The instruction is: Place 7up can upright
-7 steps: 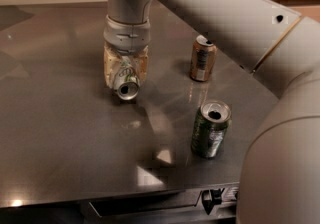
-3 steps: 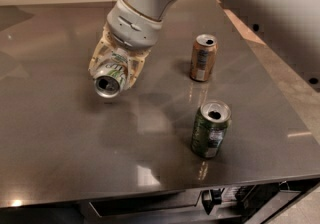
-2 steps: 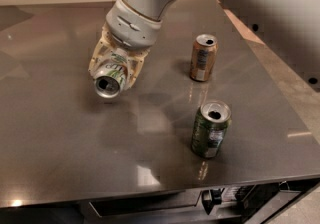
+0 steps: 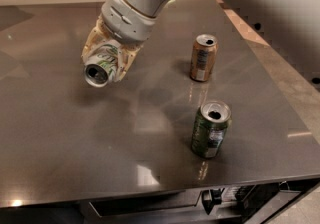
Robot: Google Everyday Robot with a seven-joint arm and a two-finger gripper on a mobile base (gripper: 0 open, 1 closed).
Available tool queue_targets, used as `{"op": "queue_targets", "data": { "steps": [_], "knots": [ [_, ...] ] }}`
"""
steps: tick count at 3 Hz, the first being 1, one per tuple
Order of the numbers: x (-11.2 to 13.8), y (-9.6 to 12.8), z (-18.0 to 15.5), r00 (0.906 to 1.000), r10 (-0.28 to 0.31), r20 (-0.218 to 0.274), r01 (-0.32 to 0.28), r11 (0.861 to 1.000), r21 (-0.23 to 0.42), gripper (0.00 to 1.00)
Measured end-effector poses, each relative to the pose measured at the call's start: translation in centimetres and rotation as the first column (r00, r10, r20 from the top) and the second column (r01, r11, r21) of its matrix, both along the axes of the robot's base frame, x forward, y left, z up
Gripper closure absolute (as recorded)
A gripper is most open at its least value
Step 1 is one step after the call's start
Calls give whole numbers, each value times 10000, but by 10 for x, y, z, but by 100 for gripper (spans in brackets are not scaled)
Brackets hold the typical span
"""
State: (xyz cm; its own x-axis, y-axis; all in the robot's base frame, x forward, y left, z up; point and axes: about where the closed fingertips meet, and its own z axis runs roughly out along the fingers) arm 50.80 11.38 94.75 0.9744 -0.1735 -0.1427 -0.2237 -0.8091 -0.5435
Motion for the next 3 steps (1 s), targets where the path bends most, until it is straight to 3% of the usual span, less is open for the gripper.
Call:
{"op": "queue_targets", "data": {
  "steps": [1, 2, 3],
  "knots": [
    [12, 11, 5, 9952, -908, -369, 924, 9948, 428, 100],
    [20, 20, 2, 9780, -1758, -1121, 1880, 9760, 1102, 100],
    [23, 25, 1, 9437, -2779, -1796, 3107, 9309, 1920, 100]
  ]
}}
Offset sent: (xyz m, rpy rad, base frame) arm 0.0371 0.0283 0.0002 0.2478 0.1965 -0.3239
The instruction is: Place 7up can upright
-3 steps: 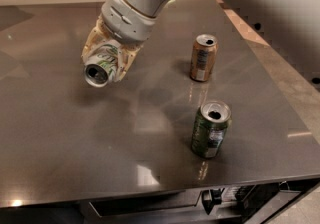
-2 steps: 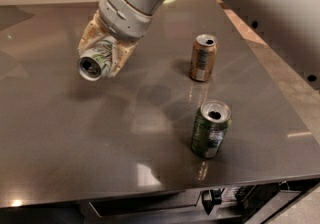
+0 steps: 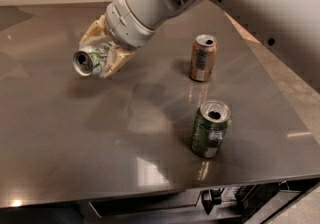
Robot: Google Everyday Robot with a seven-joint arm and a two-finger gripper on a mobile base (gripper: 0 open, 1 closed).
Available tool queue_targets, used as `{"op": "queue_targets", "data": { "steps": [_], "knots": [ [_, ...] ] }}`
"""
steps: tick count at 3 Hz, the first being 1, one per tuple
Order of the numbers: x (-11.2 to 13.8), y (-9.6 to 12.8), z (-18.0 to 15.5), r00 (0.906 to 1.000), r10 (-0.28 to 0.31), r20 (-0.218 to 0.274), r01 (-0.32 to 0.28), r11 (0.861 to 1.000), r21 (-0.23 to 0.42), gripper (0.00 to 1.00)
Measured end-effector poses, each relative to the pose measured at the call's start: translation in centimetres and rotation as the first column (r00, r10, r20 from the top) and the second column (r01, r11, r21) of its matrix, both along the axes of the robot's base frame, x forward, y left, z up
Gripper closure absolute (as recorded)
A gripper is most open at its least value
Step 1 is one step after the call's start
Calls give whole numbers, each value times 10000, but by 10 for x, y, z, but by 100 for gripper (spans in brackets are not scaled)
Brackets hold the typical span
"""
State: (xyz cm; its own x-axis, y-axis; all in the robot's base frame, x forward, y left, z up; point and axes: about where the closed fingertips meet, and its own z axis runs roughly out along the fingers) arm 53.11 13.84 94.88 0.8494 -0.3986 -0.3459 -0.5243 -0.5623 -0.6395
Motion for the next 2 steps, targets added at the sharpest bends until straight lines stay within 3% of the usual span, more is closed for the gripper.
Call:
{"op": "queue_targets", "data": {
  "steps": [1, 2],
  "knots": [
    [2, 1, -3, 9905, -1358, -227, 1373, 9872, 816, 100],
    [12, -1, -7, 9692, -2438, -345, 2461, 9555, 1629, 100]
  ]
}}
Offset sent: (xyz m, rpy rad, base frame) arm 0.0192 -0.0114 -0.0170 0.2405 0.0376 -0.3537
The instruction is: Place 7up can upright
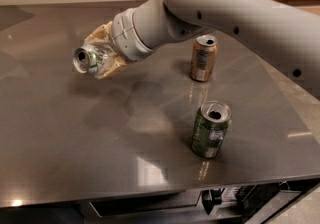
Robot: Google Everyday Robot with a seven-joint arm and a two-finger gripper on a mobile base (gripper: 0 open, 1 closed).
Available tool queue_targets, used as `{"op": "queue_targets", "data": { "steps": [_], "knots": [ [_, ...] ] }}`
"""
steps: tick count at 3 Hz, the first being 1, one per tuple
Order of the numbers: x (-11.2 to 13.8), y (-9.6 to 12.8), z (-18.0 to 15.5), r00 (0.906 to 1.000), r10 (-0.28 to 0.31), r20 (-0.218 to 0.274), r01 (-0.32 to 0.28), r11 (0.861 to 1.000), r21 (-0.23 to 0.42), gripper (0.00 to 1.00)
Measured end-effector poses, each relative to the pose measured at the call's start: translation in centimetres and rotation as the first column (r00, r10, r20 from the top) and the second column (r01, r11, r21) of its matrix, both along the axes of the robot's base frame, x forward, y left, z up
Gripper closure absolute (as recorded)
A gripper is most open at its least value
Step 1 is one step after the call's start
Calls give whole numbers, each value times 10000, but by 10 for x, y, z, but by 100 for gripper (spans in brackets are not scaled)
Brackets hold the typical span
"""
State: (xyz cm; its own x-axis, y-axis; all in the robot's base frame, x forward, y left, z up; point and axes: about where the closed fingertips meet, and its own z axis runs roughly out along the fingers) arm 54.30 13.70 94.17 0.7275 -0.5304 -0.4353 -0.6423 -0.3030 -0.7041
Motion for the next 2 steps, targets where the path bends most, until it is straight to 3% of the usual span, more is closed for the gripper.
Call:
{"op": "queue_targets", "data": {
  "steps": [1, 2],
  "knots": [
    [0, 0, 0, 10000, 1, 1, -1, 10000, 0, 100],
    [1, 0, 1, 9989, 118, -464, -93, 9986, 527, 100]
  ]
}}
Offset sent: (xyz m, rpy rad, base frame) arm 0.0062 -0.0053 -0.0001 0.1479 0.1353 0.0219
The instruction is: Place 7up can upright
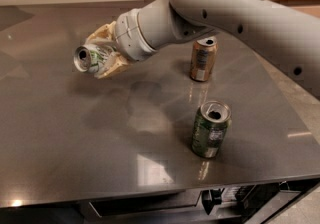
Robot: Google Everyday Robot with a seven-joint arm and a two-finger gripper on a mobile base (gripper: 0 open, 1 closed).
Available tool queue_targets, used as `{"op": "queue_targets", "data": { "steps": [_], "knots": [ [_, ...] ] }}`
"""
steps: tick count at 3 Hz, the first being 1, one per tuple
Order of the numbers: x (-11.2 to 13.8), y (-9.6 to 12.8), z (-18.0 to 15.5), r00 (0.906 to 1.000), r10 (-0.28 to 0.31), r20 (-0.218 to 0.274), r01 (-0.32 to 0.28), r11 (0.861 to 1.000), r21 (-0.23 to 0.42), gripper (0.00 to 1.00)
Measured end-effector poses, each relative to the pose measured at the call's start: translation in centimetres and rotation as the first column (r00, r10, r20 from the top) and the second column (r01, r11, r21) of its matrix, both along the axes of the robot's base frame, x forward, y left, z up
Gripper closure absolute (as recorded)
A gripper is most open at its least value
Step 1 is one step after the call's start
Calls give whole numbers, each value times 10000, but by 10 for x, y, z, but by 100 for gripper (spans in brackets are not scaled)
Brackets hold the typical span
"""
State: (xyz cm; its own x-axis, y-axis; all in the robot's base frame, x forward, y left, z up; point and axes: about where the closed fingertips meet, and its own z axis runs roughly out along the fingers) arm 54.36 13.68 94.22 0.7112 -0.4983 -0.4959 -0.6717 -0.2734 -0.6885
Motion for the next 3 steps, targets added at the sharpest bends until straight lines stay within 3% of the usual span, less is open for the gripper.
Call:
{"op": "queue_targets", "data": {
  "steps": [1, 3],
  "knots": [
    [4, -6, 3, 9957, 263, -891, -167, 9941, 1070, 100],
    [7, -9, 12, 9626, 1494, -2261, -854, 9590, 2701, 100]
  ]
}}
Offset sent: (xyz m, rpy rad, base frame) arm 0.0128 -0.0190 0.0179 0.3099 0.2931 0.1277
